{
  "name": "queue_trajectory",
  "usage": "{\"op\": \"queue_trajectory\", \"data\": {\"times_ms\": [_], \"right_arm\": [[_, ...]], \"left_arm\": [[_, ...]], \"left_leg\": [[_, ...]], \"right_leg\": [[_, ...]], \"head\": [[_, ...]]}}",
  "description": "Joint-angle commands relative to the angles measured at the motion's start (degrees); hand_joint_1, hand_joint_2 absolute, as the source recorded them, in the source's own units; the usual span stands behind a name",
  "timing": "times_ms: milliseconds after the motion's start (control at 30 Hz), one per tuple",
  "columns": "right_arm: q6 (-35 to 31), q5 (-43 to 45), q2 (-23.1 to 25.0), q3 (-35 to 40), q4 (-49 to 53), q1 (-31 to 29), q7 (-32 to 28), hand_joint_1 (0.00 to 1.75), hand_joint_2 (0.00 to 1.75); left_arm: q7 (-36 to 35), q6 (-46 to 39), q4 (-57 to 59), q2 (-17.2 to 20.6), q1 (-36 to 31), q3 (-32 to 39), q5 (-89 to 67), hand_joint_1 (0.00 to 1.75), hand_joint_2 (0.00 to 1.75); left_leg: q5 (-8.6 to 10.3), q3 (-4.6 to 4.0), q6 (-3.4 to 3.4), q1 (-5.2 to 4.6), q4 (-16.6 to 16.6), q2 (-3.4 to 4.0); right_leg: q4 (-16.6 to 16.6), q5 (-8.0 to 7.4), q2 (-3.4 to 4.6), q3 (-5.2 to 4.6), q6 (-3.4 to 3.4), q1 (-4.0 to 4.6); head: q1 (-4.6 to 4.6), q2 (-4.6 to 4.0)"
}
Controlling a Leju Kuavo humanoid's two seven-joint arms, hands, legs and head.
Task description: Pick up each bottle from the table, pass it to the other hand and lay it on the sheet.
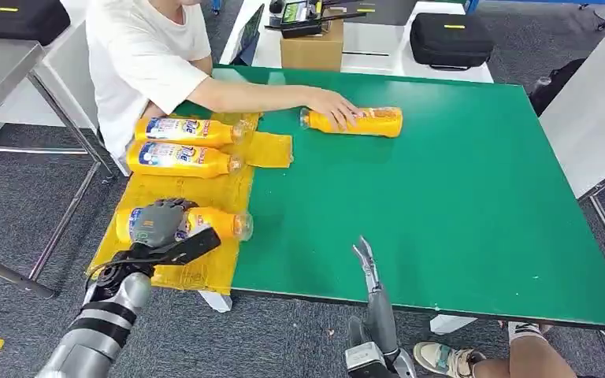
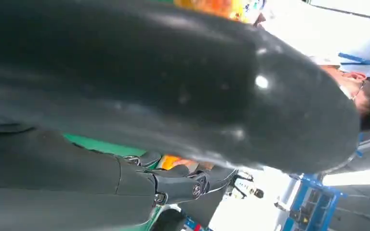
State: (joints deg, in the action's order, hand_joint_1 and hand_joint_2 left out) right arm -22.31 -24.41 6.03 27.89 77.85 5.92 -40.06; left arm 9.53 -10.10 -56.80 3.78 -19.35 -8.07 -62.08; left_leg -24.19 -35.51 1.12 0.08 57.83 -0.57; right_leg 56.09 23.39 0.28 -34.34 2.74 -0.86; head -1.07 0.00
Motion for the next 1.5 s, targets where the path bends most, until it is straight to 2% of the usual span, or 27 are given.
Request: {"op": "queue_trajectory", "data": {"times_ms": [33,67,100,133,167,200,400,467,700,767,833,867,900,933,967,1033,1067,1133,1167,1233,1267,1300,1367,1433,1467,1500], "right_arm": [[1.45,1.81,0.13,-0.11,-5.37,-2.5,0.06,0.0,0.0],[1.28,2.3,0.17,-0.19,-6.45,-2.76,0.06,0.0,0.0],[0.9,2.75,-0.04,0.19,-6.65,-2.92,0.06,0.0,0.0],[0.9,2.75,-0.04,0.19,-6.65,-2.92,0.06,0.0,0.0],[0.57,4.25,-0.34,0.97,-7.29,-3.32,0.06,0.0,0.0],[0.32,4.87,-0.61,1.66,-7.66,-3.7,0.06,0.0,0.0],[-1.22,7.27,-1.37,3.65,-8.73,-4.95,0.06,0.0,0.0],[-1.54,7.96,-1.44,3.65,-9.16,-5.29,0.06,0.0,0.0],[-3.22,7.76,-1.82,3.71,-10.26,-5.52,0.06,0.0,0.0],[-3.85,7.73,-2.25,3.83,-9.72,-5.08,0.06,0.0,0.0],[-5.19,7.32,-2.87,4.24,-8.94,-4.82,0.06,0.0,0.0],[-6.5,7.2,-3.09,3.89,-7.98,-4.32,0.06,0.0,0.0],[-5.95,7.02,-3.35,3.35,-7.37,-3.97,0.06,0.0,0.0],[-5.84,6.26,-3.32,2.87,-6.73,-3.7,0.06,0.0,0.0],[-7.77,2.97,-3.52,1.56,-5.89,-3.31,0.06,0.0,0.0],[-7.4,-0.3,-4.0,-0.48,-4.68,-2.97,0.64,0.0,0.0],[-7.86,-5.53,-4.84,-2.03,-3.8,-2.99,3.67,0.0,0.0],[-6.58,-8.95,-5.3,-3.9,-4.05,-3.23,5.53,0.0,0.0],[-7.46,-14.85,-5.94,-4.56,-5.12,-3.85,9.06,0.0,0.0],[-6.57,-17.58,-6.3,-6.58,-6.87,-5.15,10.17,0.0,0.0],[-6.47,-19.85,-6.5,-7.35,-7.97,-5.99,11.62,0.0,0.0],[-6.07,-25.24,-7.53,-8.39,-10.23,-7.92,15.75,0.0,0.0],[-4.85,-29.28,-9.15,-9.57,-13.28,-10.93,18.5,0.0,0.0],[-3.31,-29.08,-9.78,-10.94,-15.5,-13.03,17.51,0.0,0.0],[-2.02,-29.49,-10.3,-11.27,-16.78,-14.12,18.75,0.0,1.75],[-2.14,-30.4,-10.69,-11.32,-17.37,-15.17,19.16,0.0,1.75]], "left_arm": [[-1.1,2.98,22.03,-3.02,-13.85,-5.09,-0.41,1.69,1.75],[1.65,4.77,21.89,-3.85,-13.9,-3.89,2.8,1.73,1.75],[1.88,5.3,21.5,-4.13,-13.77,-3.99,3.5,1.55,1.75],[1.88,5.3,21.5,-4.13,-13.77,-3.99,3.5,0.94,1.75],[4.4,7.78,20.52,-4.26,-13.41,-4.12,6.02,0.07,1.75],[5.23,9.03,19.87,-4.18,-13.26,-4.14,7.57,0.0,1.75],[5.4,13.19,19.38,-4.06,-14.54,-4.77,12.62,0.0,1.75],[3.3,15.7,20.75,-4.48,-15.46,-3.35,15.85,0.0,1.75],[2.4,14.37,19.1,-4.94,-15.2,-4.17,18.04,0.0,1.75],[6.65,15.17,12.79,-5.74,-12.13,-1.66,24.37,0.0,1.75],[6.01,13.65,2.85,-7.54,-7.38,0.02,29.93,0.0,1.75],[8.96,10.58,-3.63,-9.24,-4.68,0.0,33.15,0.0,1.75],[6.13,9.99,-8.47,-9.53,-2.86,-2.04,33.39,0.0,1.75],[7.13,8.61,-11.54,-9.42,-1.79,-3.17,34.65,0.0,1.75],[8.02,9.79,-16.61,-9.22,-0.12,-4.38,41.05,0.0,1.75],[9.2,8.66,-22.76,-9.21,2.07,-5.41,45.64,0.0,1.75],[11.6,6.32,-28.02,-9.31,4.26,-5.67,48.93,0.0,1.75],[10.57,4.63,-32.16,-8.92,5.95,-6.42,50.97,0.0,1.75],[11.74,4.56,-34.33,-8.8,6.95,-6.38,54.06,0.0,1.75],[13.19,3.4,-37.68,-8.39,8.3,-6.58,55.75,0.0,1.75],[13.97,2.82,-39.06,-8.72,8.95,-6.12,57.26,0.0,1.75],[15.95,2.14,-41.44,-9.44,9.98,-5.21,60.48,0.0,1.75],[17.33,-0.28,-44.25,-10.96,11.35,-3.94,63.31,0.0,1.75],[17.5,-2.76,-45.68,-10.79,12.16,-4.42,63.3,0.0,1.75],[22.29,-12.33,-45.44,-13.21,12.41,-3.28,56.04,0.0,1.75],[21.97,-12.36,-45.42,-13.08,12.63,-3.8,56.43,0.0,1.75]], "left_leg": [[0.01,0.15,-0.04,0.03,-0.05,-0.21],[-0.04,0.26,-0.07,0.07,-0.03,-0.22],[-0.01,0.14,-0.04,0.03,-0.05,-0.13],[-0.07,0.3,-0.06,0.03,-0.05,-0.08],[-0.1,0.37,-0.07,0.05,-0.06,-0.09],[-0.04,0.22,-0.03,0.02,-0.06,-0.07],[-0.12,0.31,-0.07,0.07,-0.01,0.01],[-0.09,0.3,-0.08,0.05,-0.02,-0.04],[-0.05,0.21,-0.04,0.05,-0.04,-0.05],[-0.12,0.32,-0.05,0.08,-0.01,0.02],[-0.12,0.28,-0.03,0.06,-0.02,0.08],[-0.07,0.15,-0.02,0.02,-0.02,0.05],[-0.14,0.26,-0.03,0.04,-0.01,0.07],[-0.13,0.19,-0.01,0.03,0.02,-0.04],[-0.06,0.07,-0.01,0.02,0.01,-0.05],[-0.24,0.28,-0.03,0.02,0.08,0.0],[-0.18,0.21,-0.04,0.02,0.05,0.03],[-0.2,0.19,-0.03,0.01,0.07,0.06],[-0.19,0.16,-0.02,-0.01,0.05,0.08],[-0.17,0.16,-0.03,0.0,0.04,0.13],[-0.11,0.06,-0.02,-0.01,0.01,0.12],[-0.17,0.19,-0.04,0.0,0.03,0.16],[-0.15,0.18,-0.02,0.01,0.02,0.14],[-0.14,0.14,0.0,0.01,0.03,0.29],[-0.18,0.24,0.0,0.0,0.04,0.32],[-0.09,0.12,0.02,-0.01,0.0,0.18]], "right_leg": [[-0.04,0.07,-0.25,0.23,-0.07,0.04],[-0.06,0.11,-0.28,0.38,-0.12,0.09],[-0.05,0.05,-0.16,0.23,-0.06,0.04],[-0.06,0.11,-0.13,0.38,-0.1,0.05],[-0.07,0.13,-0.16,0.47,-0.12,0.08],[-0.06,0.06,-0.09,0.32,-0.07,0.04],[-0.05,0.11,-0.08,0.41,-0.12,0.09],[-0.03,0.12,-0.12,0.39,-0.13,0.07],[-0.05,0.07,-0.11,0.3,-0.08,0.09],[-0.05,0.11,-0.05,0.4,-0.1,0.12],[-0.06,0.09,0.01,0.35,-0.07,0.09],[-0.03,0.06,0.01,0.22,-0.04,0.04],[-0.04,0.12,0.0,0.34,-0.06,0.07],[-0.03,0.14,-0.11,0.31,-0.05,0.06],[-0.01,0.08,-0.09,0.17,-0.03,0.03],[0.02,0.23,-0.08,0.4,-0.08,0.05],[0.01,0.17,-0.03,0.31,-0.08,0.04],[0.03,0.17,0.0,0.27,-0.08,0.03],[0.02,0.14,0.02,0.24,-0.08,0.02],[-0.01,0.11,0.04,0.22,-0.07,0.03],[-0.02,0.05,0.05,0.11,-0.05,0.01],[-0.03,0.09,0.07,0.24,-0.08,0.04],[-0.05,0.06,0.08,0.24,-0.07,0.05],[-0.06,0.0,0.22,0.18,-0.04,0.05],[-0.05,0.04,0.2,0.28,-0.06,0.04],[-0.07,0.01,0.08,0.19,-0.03,0.02]], "head": [[-0.02,0.0],[0.0,0.0],[-0.07,0.0],[-0.02,-0.02],[-0.02,0.0],[-0.04,0.0],[-0.02,0.0],[0.0,0.0],[-0.02,0.0],[-0.04,0.0],[-0.02,0.0],[-0.02,-0.02],[-0.02,0.0],[0.0,0.0],[-0.02,0.0],[0.0,-0.02],[-0.02,0.0],[-0.02,0.0],[-0.02,0.0],[-0.02,0.0],[-0.07,0.0],[-0.02,0.0],[-0.02,-0.02],[-0.04,0.0],[-0.04,0.0],[0.0,0.0]]}}
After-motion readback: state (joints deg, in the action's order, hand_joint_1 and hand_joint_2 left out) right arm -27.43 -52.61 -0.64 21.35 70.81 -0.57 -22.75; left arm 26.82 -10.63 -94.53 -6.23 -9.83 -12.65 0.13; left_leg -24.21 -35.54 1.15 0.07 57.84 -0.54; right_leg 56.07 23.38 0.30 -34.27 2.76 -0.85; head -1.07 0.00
